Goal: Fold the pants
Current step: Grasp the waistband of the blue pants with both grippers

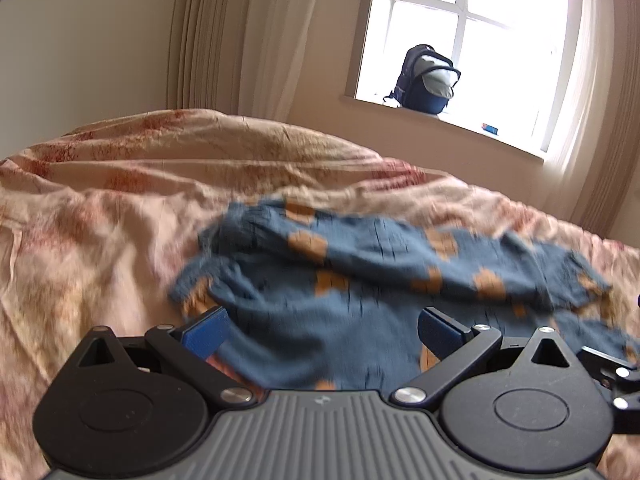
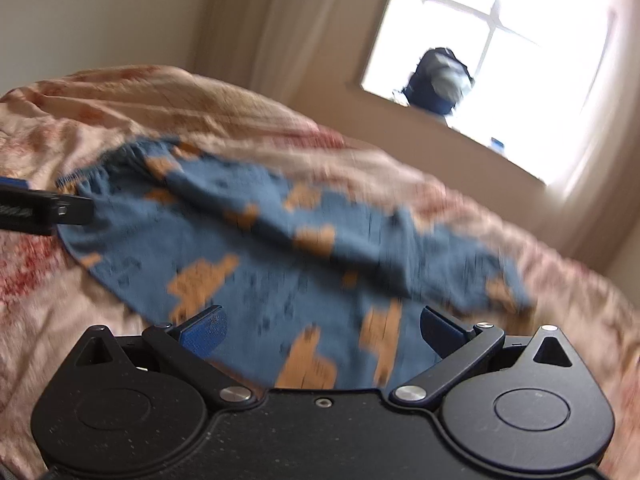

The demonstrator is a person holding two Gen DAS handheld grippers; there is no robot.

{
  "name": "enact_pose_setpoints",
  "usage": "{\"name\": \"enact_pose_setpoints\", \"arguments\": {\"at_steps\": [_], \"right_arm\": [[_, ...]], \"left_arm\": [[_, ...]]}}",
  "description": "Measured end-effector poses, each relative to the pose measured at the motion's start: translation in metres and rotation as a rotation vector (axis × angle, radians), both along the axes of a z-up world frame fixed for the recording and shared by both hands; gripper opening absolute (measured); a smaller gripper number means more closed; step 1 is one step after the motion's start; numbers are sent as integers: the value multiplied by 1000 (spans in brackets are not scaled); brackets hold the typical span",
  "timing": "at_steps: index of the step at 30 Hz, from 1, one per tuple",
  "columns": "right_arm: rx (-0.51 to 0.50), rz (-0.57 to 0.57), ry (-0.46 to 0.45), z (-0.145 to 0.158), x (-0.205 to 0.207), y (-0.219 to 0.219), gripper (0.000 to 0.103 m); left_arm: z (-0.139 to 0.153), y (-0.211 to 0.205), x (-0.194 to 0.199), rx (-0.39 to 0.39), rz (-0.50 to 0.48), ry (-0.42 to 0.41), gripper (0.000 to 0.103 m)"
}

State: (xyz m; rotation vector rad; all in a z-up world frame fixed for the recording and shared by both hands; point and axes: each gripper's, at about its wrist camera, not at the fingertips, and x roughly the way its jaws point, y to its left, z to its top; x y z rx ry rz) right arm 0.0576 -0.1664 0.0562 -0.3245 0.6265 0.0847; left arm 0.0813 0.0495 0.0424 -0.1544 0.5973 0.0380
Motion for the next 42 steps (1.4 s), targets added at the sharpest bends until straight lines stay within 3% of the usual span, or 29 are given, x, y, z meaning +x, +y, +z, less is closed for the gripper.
{"name": "enact_pose_setpoints", "arguments": {"at_steps": [7, 10, 14, 17, 19, 23, 27, 33, 38, 42], "right_arm": [[-45, 127, 0, 35, 24, 1, 103], [-118, 250, 33, 47, 37, 0, 103], [-151, 462, 152, 62, 75, -4, 103], [-138, 658, 226, 45, 118, -8, 103], [-126, 716, 276, 19, 150, -13, 103], [-45, 627, 262, -25, 205, -32, 103], [-4, 606, 205, -34, 232, -54, 103], [73, 543, 181, -49, 269, -79, 103], [91, 570, 207, -61, 282, -84, 103], [148, 625, 221, -67, 292, -88, 103]], "left_arm": [[25, 8, 49, 49, -64, -7, 103], [32, 5, 74, 126, -103, -8, 103], [29, -1, 117, 217, -170, -19, 103], [18, -3, 154, 271, -184, -17, 103], [8, -4, 176, 301, -180, -9, 103], [-12, -8, 210, 367, -181, 11, 103], [-27, -7, 236, 354, -191, 59, 103], [-44, -16, 260, 399, -249, 79, 103], [-53, -22, 272, 396, -286, 91, 103], [-51, -29, 279, 393, -383, 65, 103]]}}
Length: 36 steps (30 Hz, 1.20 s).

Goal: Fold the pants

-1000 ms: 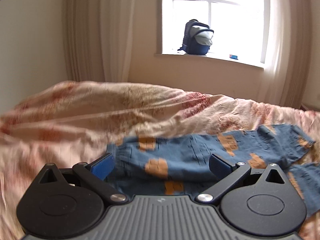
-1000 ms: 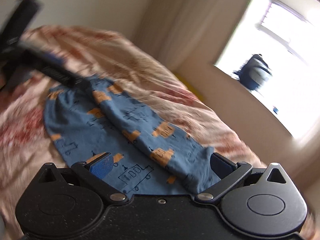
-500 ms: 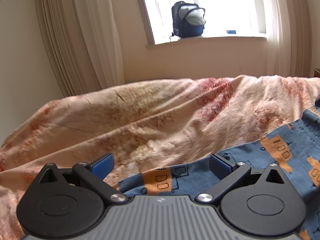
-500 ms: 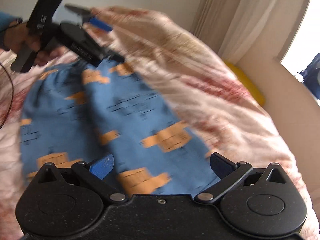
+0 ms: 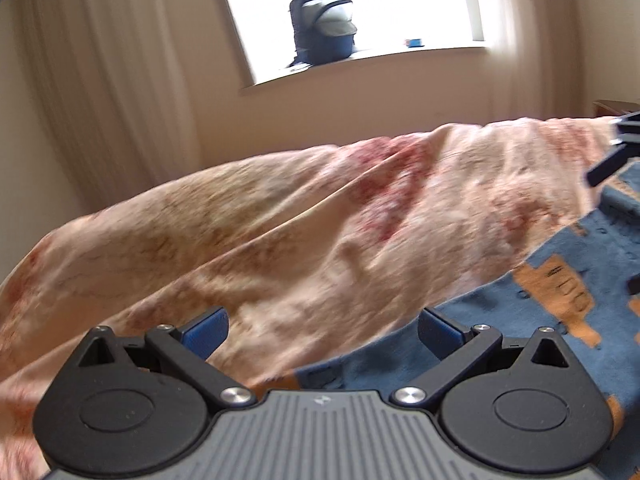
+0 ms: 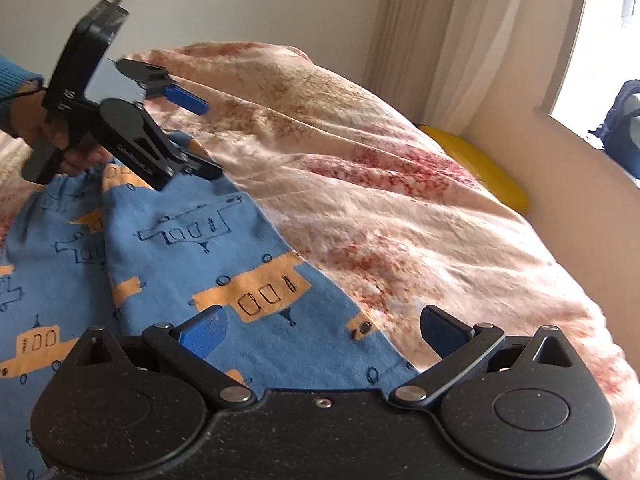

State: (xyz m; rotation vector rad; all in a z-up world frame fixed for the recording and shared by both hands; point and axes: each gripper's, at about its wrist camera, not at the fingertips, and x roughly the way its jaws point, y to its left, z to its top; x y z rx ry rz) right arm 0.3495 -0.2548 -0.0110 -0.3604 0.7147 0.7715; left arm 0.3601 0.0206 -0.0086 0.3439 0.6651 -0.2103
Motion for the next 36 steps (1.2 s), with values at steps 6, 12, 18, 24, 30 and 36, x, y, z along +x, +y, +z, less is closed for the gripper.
{"name": "enact_pose_setpoints", "arguments": {"at_steps": [6, 12, 18, 24, 30, 36], "right_arm": [[-38, 39, 54, -10, 24, -2, 103], [-115, 11, 88, -25, 36, -8, 102], [-71, -57, 174, -22, 48, -12, 90], [-78, -10, 172, -21, 35, -13, 67], [-70, -48, 141, -19, 32, -13, 24], [-82, -94, 72, -17, 24, -11, 2]], "left_arm": [[0, -14, 21, -11, -303, 128, 103], [-11, -28, 35, 127, -393, 205, 101], [-14, -19, 47, 51, -394, 385, 87], [-18, -15, 45, 55, -399, 412, 64], [-14, -15, 44, 95, -340, 400, 11], [1, -21, 20, 127, -229, 311, 0]]}}
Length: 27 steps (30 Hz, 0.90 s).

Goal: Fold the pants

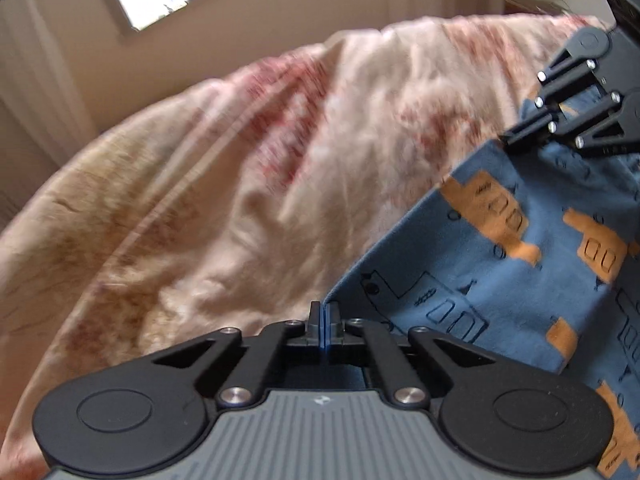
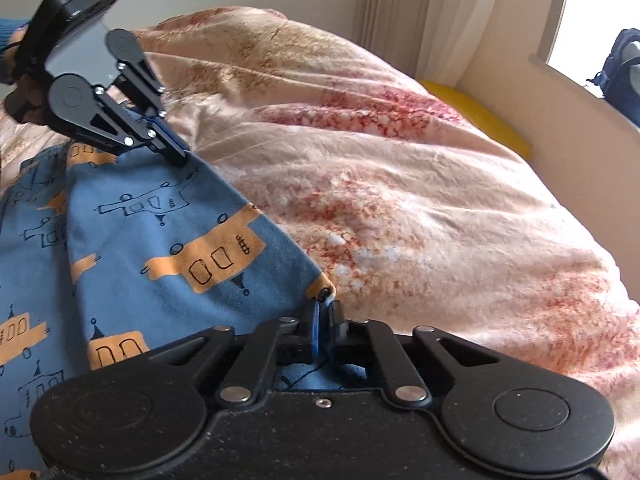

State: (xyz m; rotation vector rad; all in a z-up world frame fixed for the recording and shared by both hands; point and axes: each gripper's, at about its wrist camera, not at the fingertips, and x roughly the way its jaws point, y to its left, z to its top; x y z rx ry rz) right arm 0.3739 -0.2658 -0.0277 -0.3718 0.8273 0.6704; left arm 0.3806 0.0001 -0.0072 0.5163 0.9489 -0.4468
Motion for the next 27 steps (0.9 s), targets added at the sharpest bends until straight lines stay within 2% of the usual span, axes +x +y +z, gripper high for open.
{"name": "enact_pose_setpoints", "arguments": {"at_steps": [3, 8, 12, 14, 16, 20, 23, 25, 27], "right_arm": [[-20, -18, -70, 6, -10, 4, 1], [-43, -88, -260, 33, -11, 10, 1], [-76, -141, -400, 52, 15, 24, 1], [-94, -158, -417, 55, 37, 34, 1], [-116, -176, -386, 47, 62, 44, 1], [-178, -195, -301, 9, 97, 60, 1], [-208, -188, -263, -14, 105, 65, 1], [-192, -189, -257, -17, 108, 61, 2], [-160, -190, -253, -13, 108, 58, 3]], "left_arm": [[15, -2, -14, 24, 17, -107, 0], [49, -6, -7, 71, 57, -319, 0], [55, -8, 22, 110, 125, -387, 0], [45, -5, 43, 118, 160, -367, 0], [29, 0, 62, 128, 197, -334, 0], [-7, 3, 88, 136, 233, -254, 0], [-20, 13, 94, 86, 258, -204, 1], [-21, 18, 94, 69, 255, -197, 8], [-16, 26, 93, 18, 248, -181, 17]]}}
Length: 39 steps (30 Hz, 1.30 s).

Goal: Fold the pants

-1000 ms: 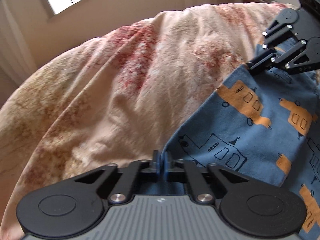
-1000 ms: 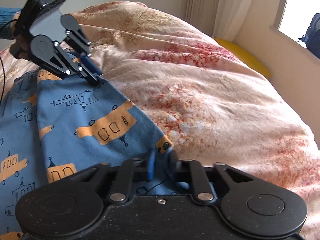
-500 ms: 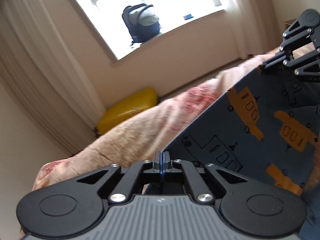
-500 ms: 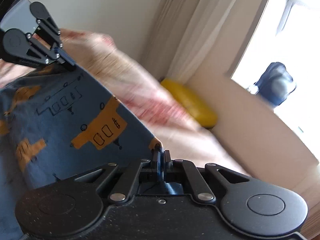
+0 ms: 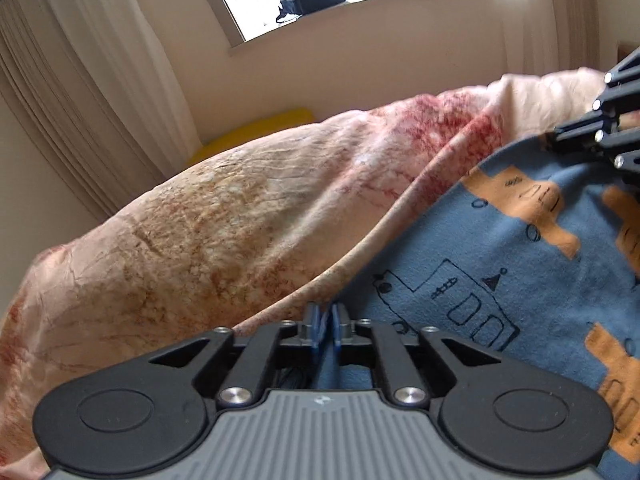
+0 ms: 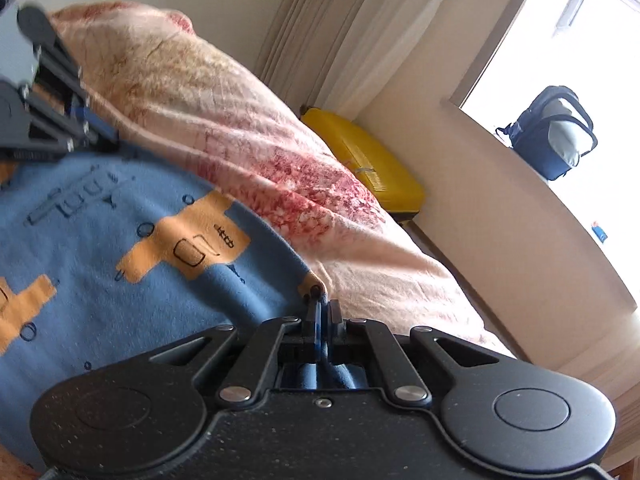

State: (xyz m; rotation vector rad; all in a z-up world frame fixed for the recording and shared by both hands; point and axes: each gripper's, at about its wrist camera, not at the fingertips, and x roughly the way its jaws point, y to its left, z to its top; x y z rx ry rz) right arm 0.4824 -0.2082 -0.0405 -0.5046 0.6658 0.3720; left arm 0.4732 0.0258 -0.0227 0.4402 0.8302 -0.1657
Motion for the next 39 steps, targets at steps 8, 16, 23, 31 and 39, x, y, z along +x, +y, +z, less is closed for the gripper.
{"name": "enact_pose_setpoints", "arguments": {"at_steps": [8, 16, 23, 31, 39], "right_arm": [[116, 24, -75, 20, -16, -15, 76], [134, 117, -41, 19, -14, 12, 90], [137, 122, -35, 14, -10, 22, 84], [127, 89, 35, 8, 13, 29, 53], [104, 59, 27, 6, 8, 34, 0]], "left_arm": [[41, 81, -23, -196, 18, -38, 88], [43, 156, -39, -408, 53, 48, 86], [37, 142, -44, -394, -73, 112, 72], [28, 133, -35, -370, -52, 204, 11], [55, 104, -59, -169, -75, 78, 1]]}}
